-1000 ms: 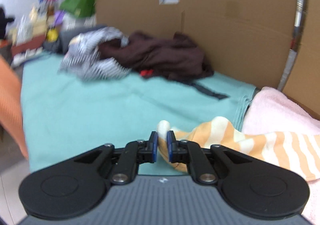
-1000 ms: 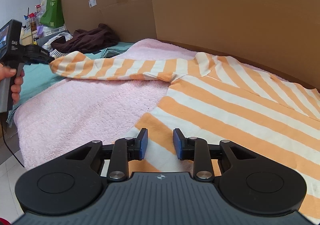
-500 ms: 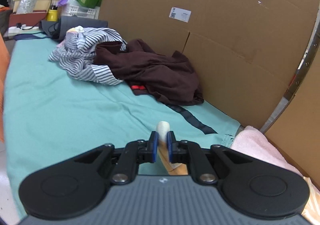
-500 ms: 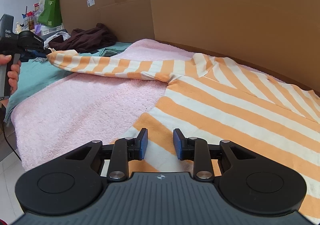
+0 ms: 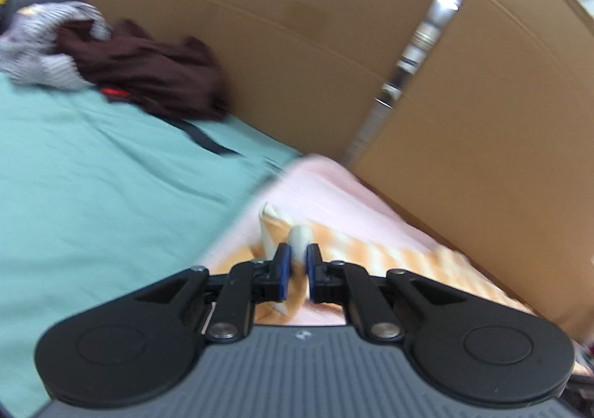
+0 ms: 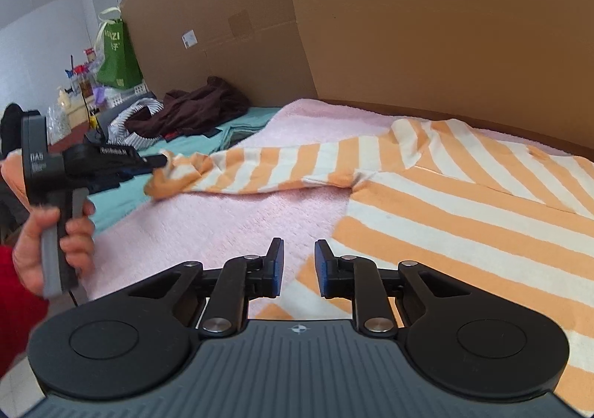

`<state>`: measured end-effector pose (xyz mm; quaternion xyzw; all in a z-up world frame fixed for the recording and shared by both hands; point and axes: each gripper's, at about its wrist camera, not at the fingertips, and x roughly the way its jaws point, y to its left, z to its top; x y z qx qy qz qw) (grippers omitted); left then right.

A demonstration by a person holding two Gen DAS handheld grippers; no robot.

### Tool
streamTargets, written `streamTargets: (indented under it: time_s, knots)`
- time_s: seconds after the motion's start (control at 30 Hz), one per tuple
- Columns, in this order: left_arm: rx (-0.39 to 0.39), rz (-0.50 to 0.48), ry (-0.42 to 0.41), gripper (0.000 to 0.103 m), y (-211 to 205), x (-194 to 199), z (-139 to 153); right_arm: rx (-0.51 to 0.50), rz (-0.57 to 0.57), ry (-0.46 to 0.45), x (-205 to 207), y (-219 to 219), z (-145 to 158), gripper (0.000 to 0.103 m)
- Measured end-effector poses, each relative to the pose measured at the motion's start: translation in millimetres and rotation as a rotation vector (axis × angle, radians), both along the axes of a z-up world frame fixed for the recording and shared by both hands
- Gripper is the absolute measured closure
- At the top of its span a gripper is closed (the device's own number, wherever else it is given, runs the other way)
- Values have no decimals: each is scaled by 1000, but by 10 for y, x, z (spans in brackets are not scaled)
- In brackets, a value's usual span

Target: Fold clothes

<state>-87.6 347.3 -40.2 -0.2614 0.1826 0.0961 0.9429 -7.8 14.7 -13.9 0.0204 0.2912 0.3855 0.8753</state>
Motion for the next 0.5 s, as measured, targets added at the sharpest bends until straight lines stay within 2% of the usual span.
streamTargets:
  time_s: [0.1,0.3,0.5]
  knots:
    - [50,-79,1,99,-310,48,-44,44,-3,38,63,79,29,84]
    - [159,-81,40,95,-462,-12,-48,85,57,130,215,324,29,83]
    - [172,-81,42,95,-485,-26,-60,138,159,239,505,827,23,80]
